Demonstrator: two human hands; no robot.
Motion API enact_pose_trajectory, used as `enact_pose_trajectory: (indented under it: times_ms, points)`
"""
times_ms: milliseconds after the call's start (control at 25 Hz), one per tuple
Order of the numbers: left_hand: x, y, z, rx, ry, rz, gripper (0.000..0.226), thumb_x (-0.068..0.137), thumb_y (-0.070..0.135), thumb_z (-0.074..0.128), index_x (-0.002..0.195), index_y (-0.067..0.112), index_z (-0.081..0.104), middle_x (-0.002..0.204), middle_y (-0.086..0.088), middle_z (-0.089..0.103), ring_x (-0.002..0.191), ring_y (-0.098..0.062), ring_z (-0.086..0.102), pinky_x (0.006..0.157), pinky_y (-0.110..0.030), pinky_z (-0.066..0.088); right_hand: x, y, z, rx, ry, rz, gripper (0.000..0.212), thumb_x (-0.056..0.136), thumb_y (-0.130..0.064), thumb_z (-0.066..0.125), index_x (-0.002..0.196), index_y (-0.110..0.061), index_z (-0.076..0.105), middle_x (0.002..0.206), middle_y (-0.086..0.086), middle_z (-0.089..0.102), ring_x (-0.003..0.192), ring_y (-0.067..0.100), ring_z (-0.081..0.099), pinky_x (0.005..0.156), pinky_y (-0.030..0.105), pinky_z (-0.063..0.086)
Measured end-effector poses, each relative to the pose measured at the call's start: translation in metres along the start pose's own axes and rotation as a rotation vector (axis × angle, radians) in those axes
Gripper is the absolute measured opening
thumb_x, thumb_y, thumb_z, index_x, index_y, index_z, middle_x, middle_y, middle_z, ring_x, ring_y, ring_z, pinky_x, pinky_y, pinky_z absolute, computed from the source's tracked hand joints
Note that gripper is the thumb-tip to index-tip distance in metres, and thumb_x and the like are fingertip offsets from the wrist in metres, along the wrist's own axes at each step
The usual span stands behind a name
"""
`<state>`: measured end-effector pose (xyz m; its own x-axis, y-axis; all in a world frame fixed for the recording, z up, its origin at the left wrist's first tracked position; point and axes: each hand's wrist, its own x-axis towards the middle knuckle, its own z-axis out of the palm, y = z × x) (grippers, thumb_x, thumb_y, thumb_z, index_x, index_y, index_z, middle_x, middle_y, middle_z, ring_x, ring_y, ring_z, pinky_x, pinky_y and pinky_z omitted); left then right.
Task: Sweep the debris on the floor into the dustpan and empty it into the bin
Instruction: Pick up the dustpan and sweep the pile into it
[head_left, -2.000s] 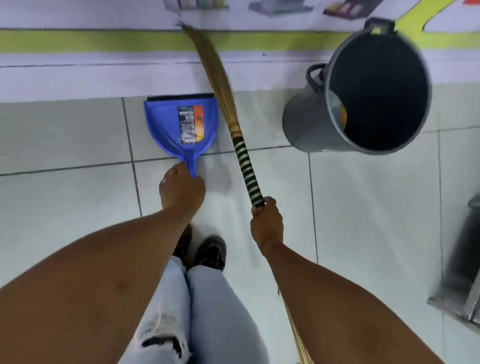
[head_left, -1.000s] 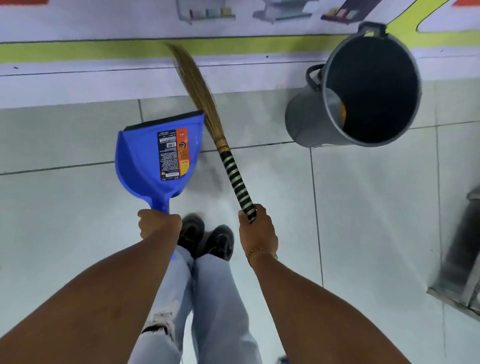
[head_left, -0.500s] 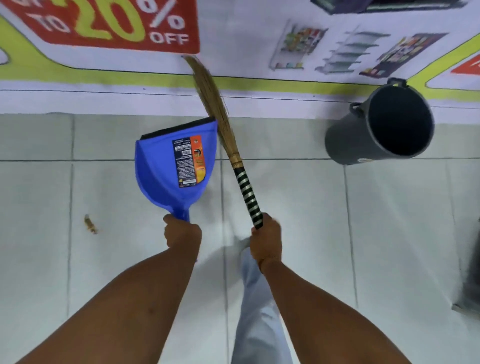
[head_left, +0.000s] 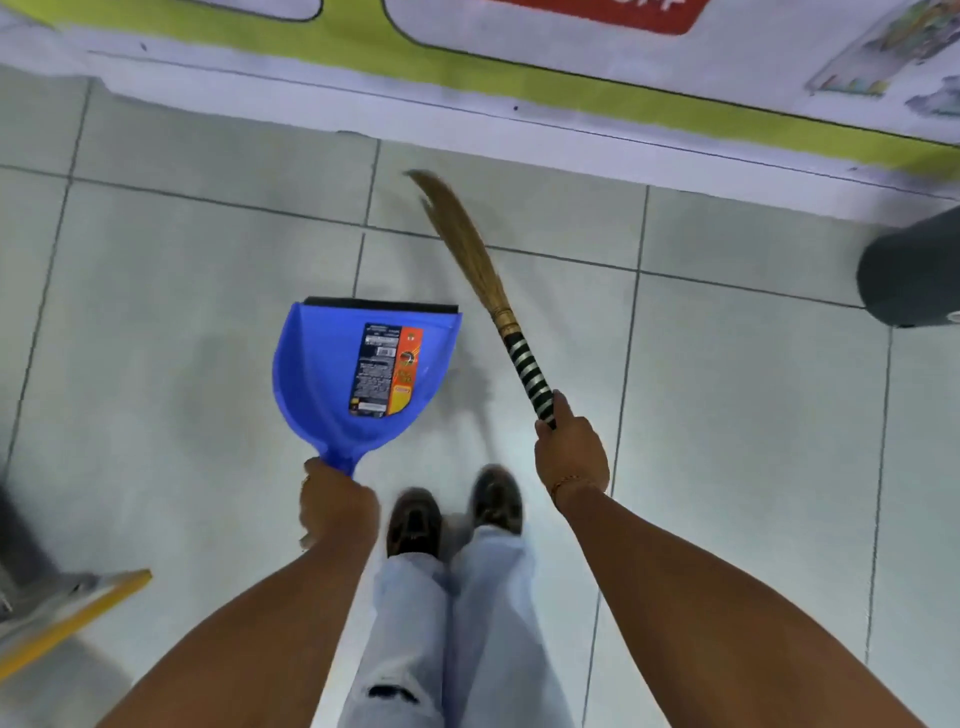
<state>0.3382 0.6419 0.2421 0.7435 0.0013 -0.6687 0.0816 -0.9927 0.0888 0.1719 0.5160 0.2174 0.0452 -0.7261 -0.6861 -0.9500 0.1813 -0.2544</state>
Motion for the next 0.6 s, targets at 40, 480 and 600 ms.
enact_pose_trajectory:
  times_ms: [40,480,600]
  points:
    - [0.017,-0.020,0.006,0.012,0.007,-0.028,0.045,0.082,-0.006,0.050,0.124,0.002,0.039,0.122,-0.026,0.054,0.113,-0.046,0.050,0.096,-0.059,0.040,0.006,-0.004,0.013,-0.090,-0.004,-0.021,0.045,0.098,-0.026,0.040,0.143,-0.025,0.034,0.112,0.016,0.060,0.101,0.034,0.060,0.075,0.036,0.047]
    - [0.173,-0.111,0.153,0.020,-0.038,-0.182,0.040,0.083,-0.009,0.048,0.120,0.004,0.042,0.121,-0.023,0.055,0.112,-0.044,0.051,0.100,-0.060,0.038,0.155,-0.009,0.158,-0.387,0.010,-0.171,0.052,0.100,-0.032,0.035,0.150,-0.027,0.021,0.123,0.015,0.055,0.106,0.034,0.057,0.078,0.040,0.047]
    - [0.194,-0.123,0.181,0.052,0.007,-0.197,0.050,0.085,-0.006,0.048,0.131,0.011,0.037,0.126,-0.020,0.053,0.116,-0.042,0.050,0.099,-0.059,0.038,0.178,0.008,0.175,-0.439,0.069,-0.135,0.047,0.099,-0.047,0.028,0.138,-0.024,0.039,0.106,0.014,0.063,0.086,0.032,0.059,0.066,0.035,0.043]
